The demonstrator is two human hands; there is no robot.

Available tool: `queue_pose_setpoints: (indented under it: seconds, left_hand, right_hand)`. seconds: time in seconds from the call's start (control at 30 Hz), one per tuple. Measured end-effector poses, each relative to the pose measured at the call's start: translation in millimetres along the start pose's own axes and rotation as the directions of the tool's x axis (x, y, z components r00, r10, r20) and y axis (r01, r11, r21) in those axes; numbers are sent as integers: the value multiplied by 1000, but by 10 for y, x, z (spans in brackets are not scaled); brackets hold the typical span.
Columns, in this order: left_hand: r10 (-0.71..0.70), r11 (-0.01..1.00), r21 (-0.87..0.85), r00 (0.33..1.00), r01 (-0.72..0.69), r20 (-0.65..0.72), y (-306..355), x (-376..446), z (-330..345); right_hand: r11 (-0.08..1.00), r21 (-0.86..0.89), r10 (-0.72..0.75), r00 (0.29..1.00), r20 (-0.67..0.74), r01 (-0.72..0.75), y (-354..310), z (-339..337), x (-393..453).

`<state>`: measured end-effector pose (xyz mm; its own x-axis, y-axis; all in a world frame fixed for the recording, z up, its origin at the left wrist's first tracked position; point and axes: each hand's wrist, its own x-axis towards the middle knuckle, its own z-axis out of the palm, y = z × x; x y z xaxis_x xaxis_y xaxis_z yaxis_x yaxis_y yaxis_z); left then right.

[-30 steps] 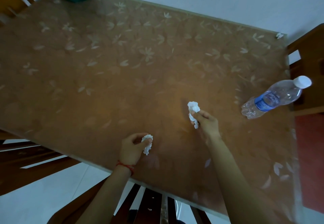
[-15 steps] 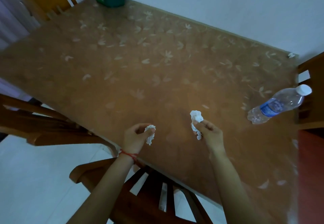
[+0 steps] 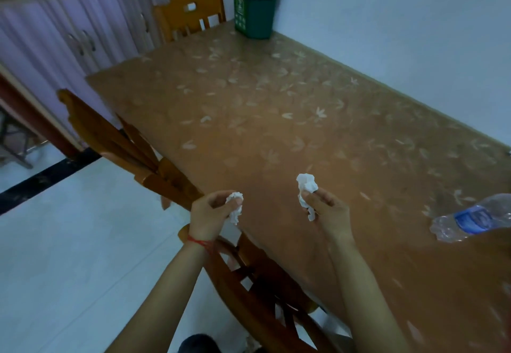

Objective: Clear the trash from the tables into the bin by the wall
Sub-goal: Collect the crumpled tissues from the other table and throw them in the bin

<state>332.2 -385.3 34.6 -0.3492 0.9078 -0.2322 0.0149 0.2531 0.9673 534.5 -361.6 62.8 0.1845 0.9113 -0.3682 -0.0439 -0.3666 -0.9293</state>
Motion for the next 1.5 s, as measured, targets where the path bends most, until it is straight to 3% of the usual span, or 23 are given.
queue_pose_setpoints:
  seconds: [0.2,0.4,0.6,0.73,0.97,1.2,1.5]
  left_hand:
    - [2,999,-47,989,-9,-150,8,-122,-765]
    - [-31,994,-110,956,-1,-291,-77,-344,-1650]
    - [-72,992,-127,897,18,-437,-331,-619,-2546]
    - [-97,993,-113,853,45,-513,-510,-828,-3073]
    - [-165,978,-201,772,50,-613,-725,-982,-3664]
    - [-203,970,-239,718,52,-666,-785,-633,-3996]
    - [-203,967,-253,670,24,-714,-566,386,-4550]
  right_hand:
    - [995,-84,-38,989,140,50,-6,700,-323]
    - [998,-60,-16,961,275,34,109,1522,-738]
    - [967,-213,-21,884,467,136,367,2302,-1139]
    - [947,-281,13,859,511,153,604,2772,-1418]
    - [953,-266,51,793,607,142,799,3354,-1704]
    - [948,-293,108,743,660,121,815,3942,-1432]
    - [949,-279,104,684,722,149,454,5057,-841]
